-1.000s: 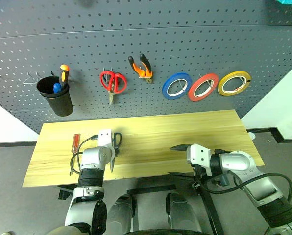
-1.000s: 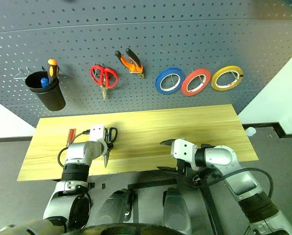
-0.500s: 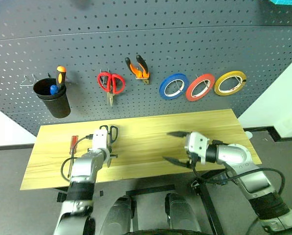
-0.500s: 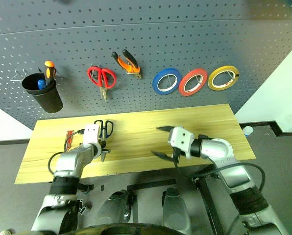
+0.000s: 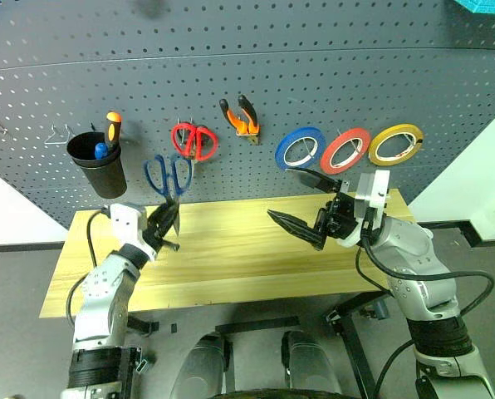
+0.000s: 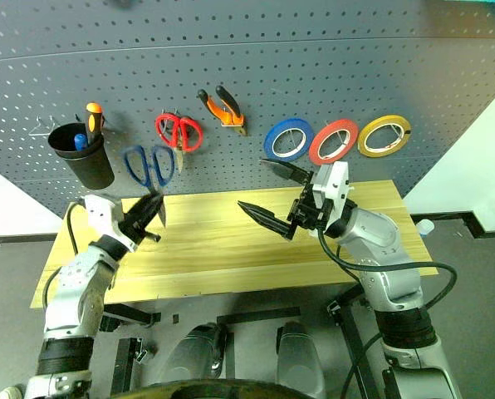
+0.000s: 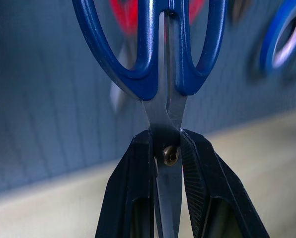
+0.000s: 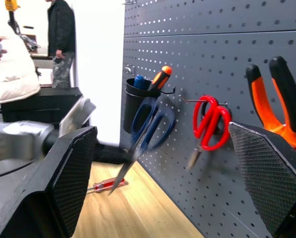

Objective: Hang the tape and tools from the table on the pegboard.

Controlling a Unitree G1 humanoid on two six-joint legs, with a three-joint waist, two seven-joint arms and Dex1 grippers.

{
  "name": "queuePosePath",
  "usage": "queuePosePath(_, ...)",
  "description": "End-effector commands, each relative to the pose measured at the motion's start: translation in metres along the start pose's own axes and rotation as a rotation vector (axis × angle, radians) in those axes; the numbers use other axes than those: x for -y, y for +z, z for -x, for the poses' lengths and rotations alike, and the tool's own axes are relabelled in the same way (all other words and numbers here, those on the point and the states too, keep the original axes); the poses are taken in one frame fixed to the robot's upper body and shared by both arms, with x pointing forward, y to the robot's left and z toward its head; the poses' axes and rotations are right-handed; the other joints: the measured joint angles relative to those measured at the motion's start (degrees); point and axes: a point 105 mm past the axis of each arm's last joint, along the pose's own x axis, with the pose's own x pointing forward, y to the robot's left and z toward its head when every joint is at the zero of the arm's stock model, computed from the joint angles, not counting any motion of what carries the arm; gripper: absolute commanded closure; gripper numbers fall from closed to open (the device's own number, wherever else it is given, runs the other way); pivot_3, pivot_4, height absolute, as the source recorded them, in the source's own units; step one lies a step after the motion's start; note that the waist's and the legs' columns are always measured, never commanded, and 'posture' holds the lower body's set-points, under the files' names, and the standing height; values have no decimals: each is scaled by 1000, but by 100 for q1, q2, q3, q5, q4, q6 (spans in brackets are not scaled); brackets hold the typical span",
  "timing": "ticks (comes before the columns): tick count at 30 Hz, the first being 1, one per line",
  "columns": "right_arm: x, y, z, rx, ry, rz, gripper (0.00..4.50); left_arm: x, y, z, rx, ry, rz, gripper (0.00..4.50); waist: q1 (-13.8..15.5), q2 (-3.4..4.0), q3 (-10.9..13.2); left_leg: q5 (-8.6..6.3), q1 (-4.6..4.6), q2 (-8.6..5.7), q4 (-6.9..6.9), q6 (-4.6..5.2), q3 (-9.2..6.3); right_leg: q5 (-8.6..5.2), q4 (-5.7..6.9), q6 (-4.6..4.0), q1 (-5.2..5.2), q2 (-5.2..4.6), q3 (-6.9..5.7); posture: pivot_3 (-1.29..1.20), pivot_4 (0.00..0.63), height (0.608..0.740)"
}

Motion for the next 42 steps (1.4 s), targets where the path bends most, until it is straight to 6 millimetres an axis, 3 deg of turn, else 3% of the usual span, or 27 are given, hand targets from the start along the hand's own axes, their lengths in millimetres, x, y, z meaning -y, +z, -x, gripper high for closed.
queuePosePath(1,1,13,-4,43,11,40,54,3,29,-16,141,-35,-20,3758,-4,-1,-16,0,0,-1,1,0,1,1,0,1,1,0,0,-52,76,740)
queuePosePath(8,1,11,-1,27,-3,52,54,-1,28,-29,140,-48,-27,3758,-51,6,-50,1,7,0,-1,1,5,2,7,4,1,4,3,-76,66,740)
queuePosePath(17,-1,5,4,-3,-12,57,54,-20,17,-20,106,2,-2,3758,-53,6,-71,1,8,0,1,1,6,2,8,4,3,5,4,-82,63,740)
queuePosePath(24,-1,6,1,2,-9,59,54,-28,4,-25,27,38,-3,3758,-50,2,-93,1,10,0,1,1,6,2,9,4,5,5,4,-79,60,740)
queuePosePath(30,-9,7,2,7,21,60,54,-37,-18,-22,-99,100,37,2097,-52,-1,-145,1,14,0,1,1,5,2,10,4,8,6,4,-82,64,740)
queuePosePath(34,-14,7,4,12,44,49,54,-50,-49,-11,-295,193,89,2097,-65,-1,-150,0,27,1,0,1,5,2,12,5,18,7,4,-80,68,740)
queuePosePath(39,-25,-1,7,-31,101,35,54,-87,-87,18,-547,438,192,2097,-67,-2,-150,-1,75,4,-8,3,5,-16,12,29,62,10,4,-72,77,740)
queuePosePath(42,-27,-9,8,-70,116,56,54,-109,-103,38,-676,599,268,1522,-73,-2,-150,-2,88,6,-8,3,2,-19,12,34,74,12,3,-71,79,740)
